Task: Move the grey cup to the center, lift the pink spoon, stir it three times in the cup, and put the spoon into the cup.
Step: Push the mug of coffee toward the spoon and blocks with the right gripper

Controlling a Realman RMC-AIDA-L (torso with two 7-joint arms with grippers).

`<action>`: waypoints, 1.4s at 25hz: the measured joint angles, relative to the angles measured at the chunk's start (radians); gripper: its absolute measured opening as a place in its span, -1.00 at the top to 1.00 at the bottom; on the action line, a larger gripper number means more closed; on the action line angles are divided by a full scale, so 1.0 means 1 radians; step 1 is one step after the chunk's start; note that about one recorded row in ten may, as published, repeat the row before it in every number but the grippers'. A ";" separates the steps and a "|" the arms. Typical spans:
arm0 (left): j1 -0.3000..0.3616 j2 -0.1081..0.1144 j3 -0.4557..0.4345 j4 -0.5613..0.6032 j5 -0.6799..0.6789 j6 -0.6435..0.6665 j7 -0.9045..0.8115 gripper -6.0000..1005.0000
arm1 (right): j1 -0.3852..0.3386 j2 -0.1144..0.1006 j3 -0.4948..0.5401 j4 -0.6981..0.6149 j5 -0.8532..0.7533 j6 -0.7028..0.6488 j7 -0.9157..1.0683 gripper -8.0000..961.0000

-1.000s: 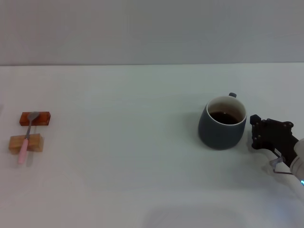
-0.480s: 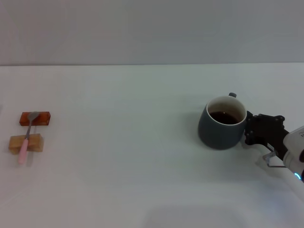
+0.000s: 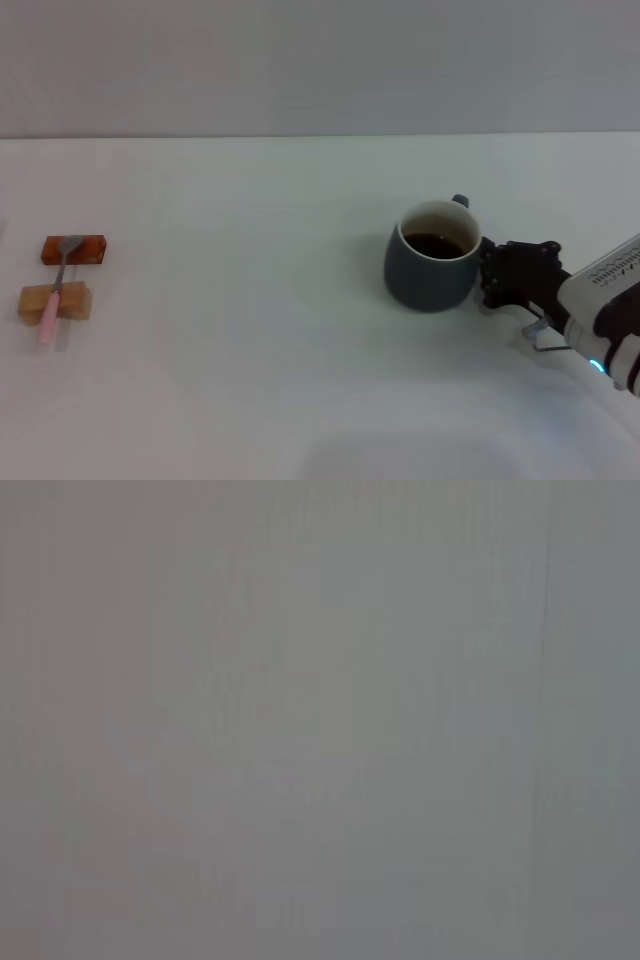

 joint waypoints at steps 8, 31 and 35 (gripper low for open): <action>-0.001 0.000 -0.011 0.000 0.000 0.000 0.000 -0.50 | 0.025 -0.003 0.004 0.055 -0.035 0.037 0.000 0.99; 0.005 0.002 -0.022 0.000 0.000 0.034 -0.024 -0.50 | 0.083 -0.005 0.011 0.204 -0.037 0.172 0.001 0.99; 0.006 0.002 -0.022 0.000 0.000 0.034 -0.040 -0.50 | 0.084 -0.002 0.022 0.214 -0.037 0.188 0.002 0.99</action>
